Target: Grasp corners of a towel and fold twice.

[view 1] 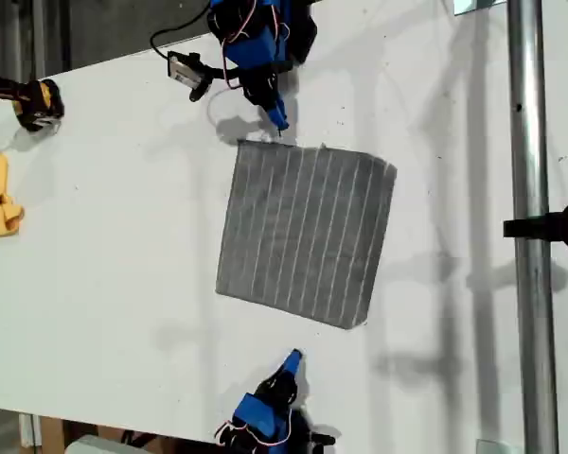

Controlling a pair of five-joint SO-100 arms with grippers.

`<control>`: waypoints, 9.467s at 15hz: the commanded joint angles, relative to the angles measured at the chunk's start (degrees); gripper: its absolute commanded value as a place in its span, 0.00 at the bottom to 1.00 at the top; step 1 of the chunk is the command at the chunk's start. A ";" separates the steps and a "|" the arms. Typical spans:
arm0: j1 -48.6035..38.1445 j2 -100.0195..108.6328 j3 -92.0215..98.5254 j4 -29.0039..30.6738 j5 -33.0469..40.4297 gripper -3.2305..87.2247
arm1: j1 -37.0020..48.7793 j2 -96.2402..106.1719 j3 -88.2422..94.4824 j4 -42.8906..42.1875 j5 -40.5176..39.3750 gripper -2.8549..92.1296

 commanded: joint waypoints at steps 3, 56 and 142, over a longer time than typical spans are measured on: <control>-10.63 0.26 -0.35 -0.18 -23.82 0.05 | 4.92 0.53 -2.99 -1.23 -1.32 0.03; 10.90 -118.39 -103.01 12.13 -6.42 0.46 | -31.38 -119.79 -80.77 -14.15 16.79 0.03; -2.72 -9.84 -15.91 -0.70 -24.26 0.23 | -22.15 -33.49 -20.83 4.22 37.35 0.45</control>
